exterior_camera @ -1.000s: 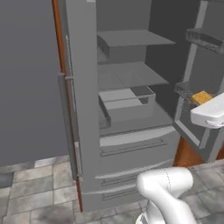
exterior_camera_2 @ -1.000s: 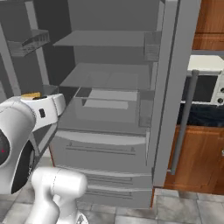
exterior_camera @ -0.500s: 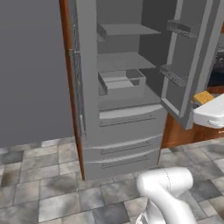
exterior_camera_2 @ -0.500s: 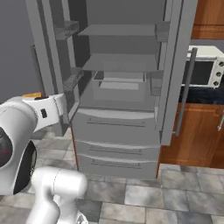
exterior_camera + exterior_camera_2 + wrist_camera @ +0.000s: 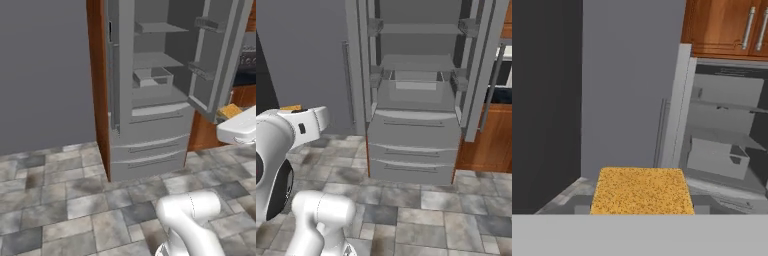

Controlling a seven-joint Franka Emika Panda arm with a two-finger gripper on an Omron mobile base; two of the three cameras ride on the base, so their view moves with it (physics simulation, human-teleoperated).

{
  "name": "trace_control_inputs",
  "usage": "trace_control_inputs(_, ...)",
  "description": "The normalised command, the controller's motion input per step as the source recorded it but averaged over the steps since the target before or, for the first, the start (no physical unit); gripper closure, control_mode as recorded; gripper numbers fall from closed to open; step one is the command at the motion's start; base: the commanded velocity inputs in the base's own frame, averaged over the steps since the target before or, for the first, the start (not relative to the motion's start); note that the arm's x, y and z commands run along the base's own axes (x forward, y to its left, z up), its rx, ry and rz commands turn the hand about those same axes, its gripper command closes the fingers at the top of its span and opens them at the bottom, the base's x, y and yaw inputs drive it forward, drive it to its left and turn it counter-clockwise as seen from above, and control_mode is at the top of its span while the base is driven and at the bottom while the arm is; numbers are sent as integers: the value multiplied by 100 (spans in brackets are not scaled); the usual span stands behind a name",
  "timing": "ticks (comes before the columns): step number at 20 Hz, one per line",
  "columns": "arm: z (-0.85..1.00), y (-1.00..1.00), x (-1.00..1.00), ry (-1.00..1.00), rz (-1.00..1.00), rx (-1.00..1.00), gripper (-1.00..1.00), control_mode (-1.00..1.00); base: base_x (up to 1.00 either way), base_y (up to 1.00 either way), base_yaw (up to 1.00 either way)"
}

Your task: Take the cakes from the fridge and place them on the empty tray on the dining counter.

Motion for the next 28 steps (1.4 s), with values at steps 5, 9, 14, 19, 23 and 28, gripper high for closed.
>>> trace_control_inputs(5,0,0,0,0,0,0,100,100,-100,0,-12)
trace_control_inputs(9,0,0,0,0,0,0,100,100,-100,3,-11)
trace_control_inputs(14,0,0,0,0,0,0,100,100,-100,11,-9)
trace_control_inputs(19,0,0,0,0,0,0,100,100,-100,11,-10)
trace_control_inputs(23,0,0,0,0,0,0,100,100,-100,0,-9)
trace_control_inputs(28,0,0,0,0,0,0,100,100,-100,0,-5)
